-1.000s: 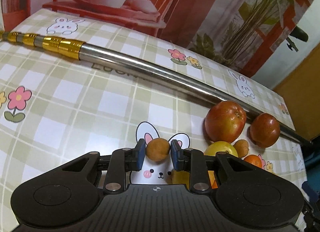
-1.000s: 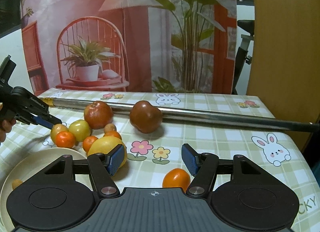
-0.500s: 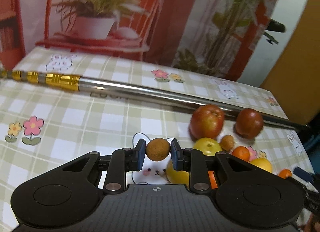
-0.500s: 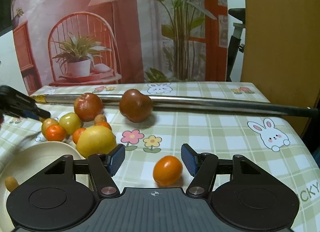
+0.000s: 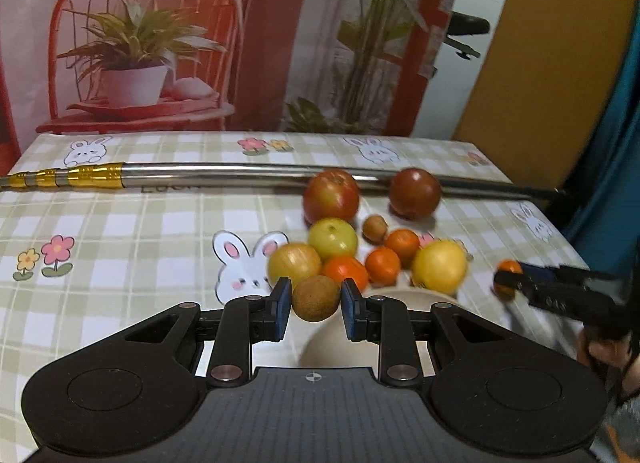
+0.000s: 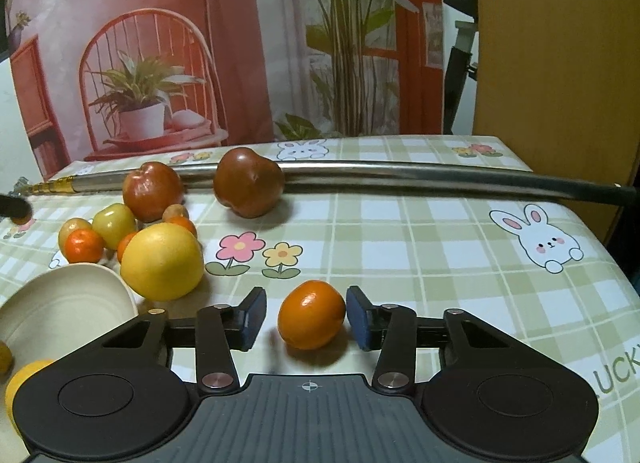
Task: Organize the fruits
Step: 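Carry the brown fruit to the plate and release with left gripper while right gripper grasps a tangerine, then lower the orange tangerine onto the plate and open the right gripper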
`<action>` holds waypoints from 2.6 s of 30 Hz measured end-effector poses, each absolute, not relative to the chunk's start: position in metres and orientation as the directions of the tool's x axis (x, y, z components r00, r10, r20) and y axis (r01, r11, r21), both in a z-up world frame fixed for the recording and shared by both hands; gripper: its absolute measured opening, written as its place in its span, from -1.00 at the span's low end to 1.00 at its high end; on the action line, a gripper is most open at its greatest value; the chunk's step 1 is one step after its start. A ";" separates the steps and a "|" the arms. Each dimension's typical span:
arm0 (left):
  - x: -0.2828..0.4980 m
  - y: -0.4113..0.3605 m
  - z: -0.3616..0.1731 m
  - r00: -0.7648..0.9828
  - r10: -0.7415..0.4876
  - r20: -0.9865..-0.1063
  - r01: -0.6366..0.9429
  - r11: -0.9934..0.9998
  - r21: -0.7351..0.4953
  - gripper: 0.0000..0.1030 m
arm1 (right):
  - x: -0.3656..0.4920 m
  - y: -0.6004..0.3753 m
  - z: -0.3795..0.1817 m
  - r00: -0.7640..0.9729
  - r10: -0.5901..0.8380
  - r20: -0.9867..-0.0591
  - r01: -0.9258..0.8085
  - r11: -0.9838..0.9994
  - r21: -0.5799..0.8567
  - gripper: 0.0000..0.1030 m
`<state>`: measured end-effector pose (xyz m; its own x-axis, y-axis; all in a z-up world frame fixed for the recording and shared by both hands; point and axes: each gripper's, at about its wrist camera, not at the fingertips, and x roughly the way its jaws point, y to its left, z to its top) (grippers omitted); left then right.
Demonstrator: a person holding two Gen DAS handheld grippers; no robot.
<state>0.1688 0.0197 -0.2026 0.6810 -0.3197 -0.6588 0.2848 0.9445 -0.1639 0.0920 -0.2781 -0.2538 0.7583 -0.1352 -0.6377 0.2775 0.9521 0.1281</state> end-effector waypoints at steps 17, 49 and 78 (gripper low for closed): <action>0.145 -0.002 -0.221 0.641 -0.325 -0.696 0.350 0.930 -0.112 -0.45 | 0.087 -0.269 -0.241 0.781 -0.076 -0.620 0.229 0.958 0.171 -0.36; 0.137 -0.005 -0.242 0.608 -0.275 -0.745 0.344 0.937 -0.065 -0.45 | 0.112 -0.192 -0.225 0.681 0.213 -0.701 -0.035 0.965 0.259 -0.36; 0.135 0.003 -0.240 0.621 -0.267 -0.737 0.313 0.946 -0.080 -0.44 | 0.106 -0.198 -0.220 0.671 0.171 -0.721 0.002 0.973 0.232 -0.39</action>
<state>0.1355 0.0028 -0.2396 0.6205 -0.2674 -0.7372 0.3132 0.9463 -0.0797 0.1060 -0.1977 -0.2204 0.6714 0.1706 -0.7212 0.0024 0.9726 0.2323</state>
